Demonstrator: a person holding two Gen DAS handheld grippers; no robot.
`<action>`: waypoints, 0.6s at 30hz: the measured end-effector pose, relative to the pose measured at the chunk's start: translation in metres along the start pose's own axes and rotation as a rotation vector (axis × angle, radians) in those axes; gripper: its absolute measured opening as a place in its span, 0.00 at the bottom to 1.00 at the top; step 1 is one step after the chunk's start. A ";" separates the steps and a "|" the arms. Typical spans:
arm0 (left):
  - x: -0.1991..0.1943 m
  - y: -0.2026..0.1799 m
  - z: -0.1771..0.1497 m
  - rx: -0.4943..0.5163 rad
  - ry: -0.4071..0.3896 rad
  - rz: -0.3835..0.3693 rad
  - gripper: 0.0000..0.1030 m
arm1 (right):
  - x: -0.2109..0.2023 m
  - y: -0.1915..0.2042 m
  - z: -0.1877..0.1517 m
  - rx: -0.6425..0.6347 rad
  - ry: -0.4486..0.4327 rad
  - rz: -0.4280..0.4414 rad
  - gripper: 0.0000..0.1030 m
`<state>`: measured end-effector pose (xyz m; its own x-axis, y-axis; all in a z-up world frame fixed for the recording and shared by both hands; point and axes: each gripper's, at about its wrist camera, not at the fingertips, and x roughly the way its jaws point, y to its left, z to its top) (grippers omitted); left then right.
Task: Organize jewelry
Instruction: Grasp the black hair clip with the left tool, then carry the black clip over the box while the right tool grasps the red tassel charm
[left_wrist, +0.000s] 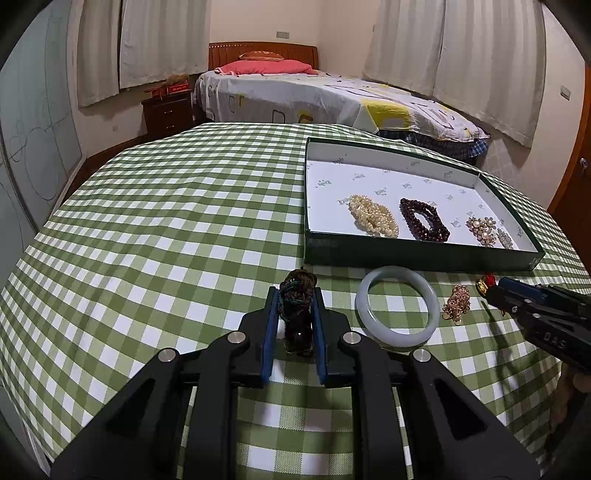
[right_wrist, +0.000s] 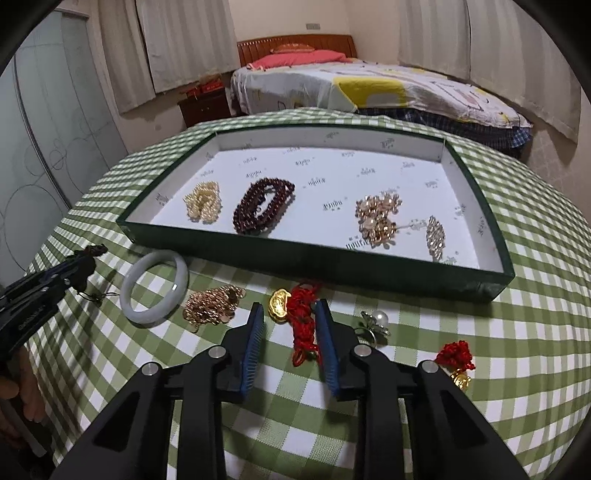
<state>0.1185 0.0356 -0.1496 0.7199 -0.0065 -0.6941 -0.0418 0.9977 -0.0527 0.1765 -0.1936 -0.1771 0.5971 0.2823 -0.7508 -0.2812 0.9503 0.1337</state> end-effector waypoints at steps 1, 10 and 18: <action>0.000 0.000 0.000 0.000 0.001 0.001 0.17 | 0.001 0.000 0.000 -0.002 0.000 -0.004 0.28; 0.000 0.000 -0.001 -0.006 0.000 0.000 0.17 | -0.005 0.000 -0.007 -0.020 -0.018 -0.037 0.11; -0.012 -0.007 0.004 0.004 -0.029 -0.018 0.17 | -0.035 0.000 -0.001 -0.011 -0.116 -0.026 0.10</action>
<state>0.1129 0.0289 -0.1386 0.7400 -0.0224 -0.6722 -0.0262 0.9977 -0.0622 0.1545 -0.2036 -0.1512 0.6872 0.2715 -0.6738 -0.2726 0.9561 0.1072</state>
